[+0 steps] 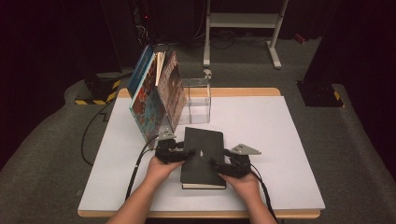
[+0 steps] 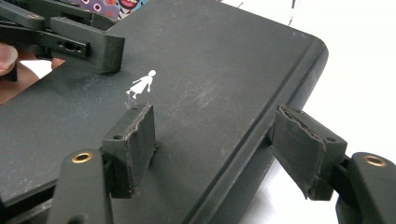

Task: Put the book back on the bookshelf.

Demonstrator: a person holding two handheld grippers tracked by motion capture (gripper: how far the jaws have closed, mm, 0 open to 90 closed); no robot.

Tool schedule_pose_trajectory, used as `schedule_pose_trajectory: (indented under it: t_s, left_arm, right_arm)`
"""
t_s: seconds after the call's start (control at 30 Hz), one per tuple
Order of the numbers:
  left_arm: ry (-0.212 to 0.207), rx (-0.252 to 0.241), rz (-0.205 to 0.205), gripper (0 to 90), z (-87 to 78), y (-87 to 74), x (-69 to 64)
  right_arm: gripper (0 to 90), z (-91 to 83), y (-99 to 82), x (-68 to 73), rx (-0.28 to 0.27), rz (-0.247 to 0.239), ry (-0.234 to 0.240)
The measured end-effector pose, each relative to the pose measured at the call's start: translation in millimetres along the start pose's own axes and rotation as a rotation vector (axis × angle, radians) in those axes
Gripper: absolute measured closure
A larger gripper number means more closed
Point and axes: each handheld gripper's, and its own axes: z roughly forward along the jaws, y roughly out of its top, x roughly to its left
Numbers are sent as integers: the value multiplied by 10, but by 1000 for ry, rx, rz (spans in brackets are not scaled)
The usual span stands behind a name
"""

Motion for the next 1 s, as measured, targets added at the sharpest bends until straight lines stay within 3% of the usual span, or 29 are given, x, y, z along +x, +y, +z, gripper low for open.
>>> schedule_pose_trajectory:
  t_s: [0.63,0.8,1.0]
  left_arm:
    - [8,-8,-20,436,18,-3,4]
    - [-16,-48,4,536,-30,30,-75]
    - [-26,-76,71,541,-70,10,-130]
  right_arm:
    - [303,-4,-25,4,-7,2,-4]
    - [275,-16,-13,-21,-14,36,11]
    - [255,-21,-5,-60,-3,53,20]
